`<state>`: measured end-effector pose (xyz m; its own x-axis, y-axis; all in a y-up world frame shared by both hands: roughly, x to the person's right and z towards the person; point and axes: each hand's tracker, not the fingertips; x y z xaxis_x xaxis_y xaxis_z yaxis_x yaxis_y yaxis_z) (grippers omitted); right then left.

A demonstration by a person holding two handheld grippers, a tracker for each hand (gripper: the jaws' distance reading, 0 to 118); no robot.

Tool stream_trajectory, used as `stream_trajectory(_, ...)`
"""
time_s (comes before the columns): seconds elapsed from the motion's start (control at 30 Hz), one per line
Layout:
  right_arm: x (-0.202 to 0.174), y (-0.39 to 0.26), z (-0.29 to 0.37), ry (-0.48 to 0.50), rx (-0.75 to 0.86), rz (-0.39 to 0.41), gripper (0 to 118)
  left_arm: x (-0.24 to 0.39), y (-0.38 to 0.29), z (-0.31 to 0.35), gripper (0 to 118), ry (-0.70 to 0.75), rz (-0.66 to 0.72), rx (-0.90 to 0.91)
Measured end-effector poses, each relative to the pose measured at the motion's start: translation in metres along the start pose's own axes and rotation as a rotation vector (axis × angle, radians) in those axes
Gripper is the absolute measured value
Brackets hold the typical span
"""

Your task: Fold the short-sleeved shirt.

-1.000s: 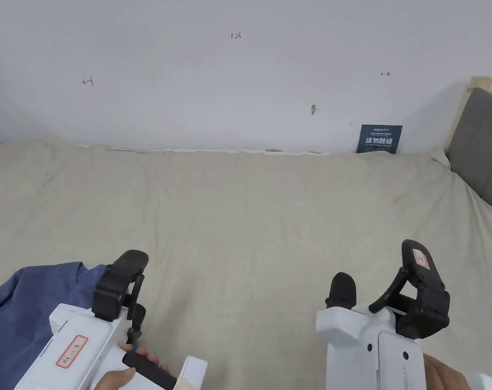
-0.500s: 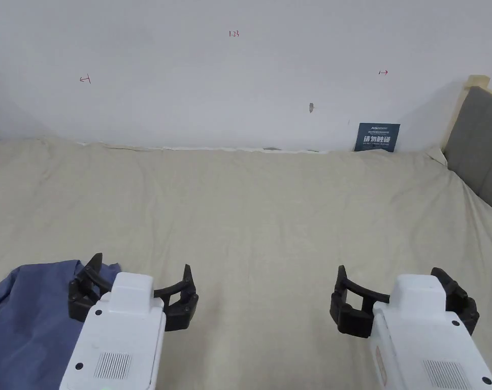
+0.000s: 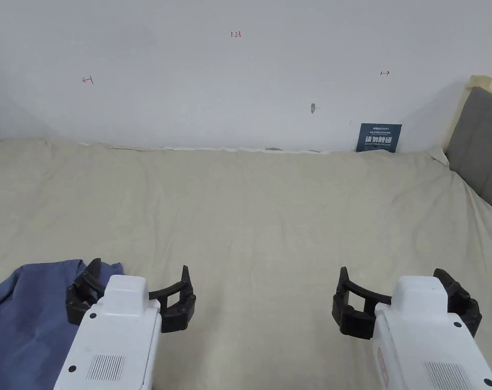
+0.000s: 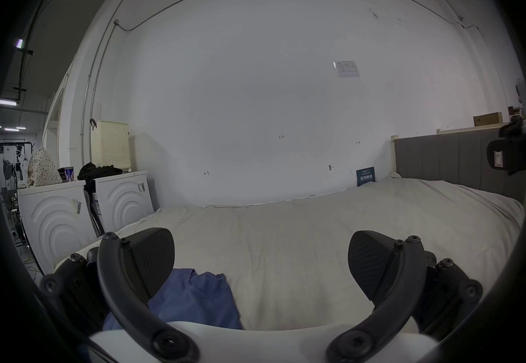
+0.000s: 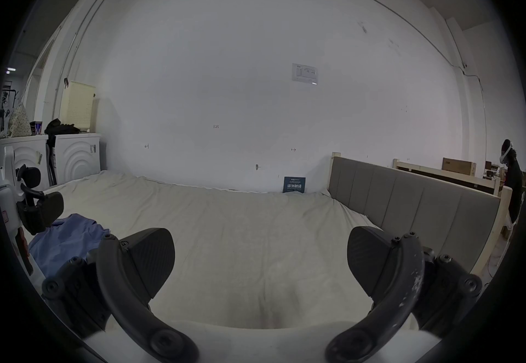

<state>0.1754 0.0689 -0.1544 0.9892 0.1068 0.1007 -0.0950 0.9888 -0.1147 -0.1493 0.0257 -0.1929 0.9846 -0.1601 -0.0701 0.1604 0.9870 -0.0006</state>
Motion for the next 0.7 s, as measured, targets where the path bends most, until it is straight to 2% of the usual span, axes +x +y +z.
stream_trajectory(0.67,-0.0003,0.0029,0.0028,0.001,0.002,0.016,118,0.0011,0.0042,0.0051,118,0.009,-0.01,0.007)
stream_trajectory(0.7,-0.0004,0.003,0.0028,0.0,0.0,0.017,118,0.0012,0.0046,0.0053,115,0.009,-0.009,0.006)
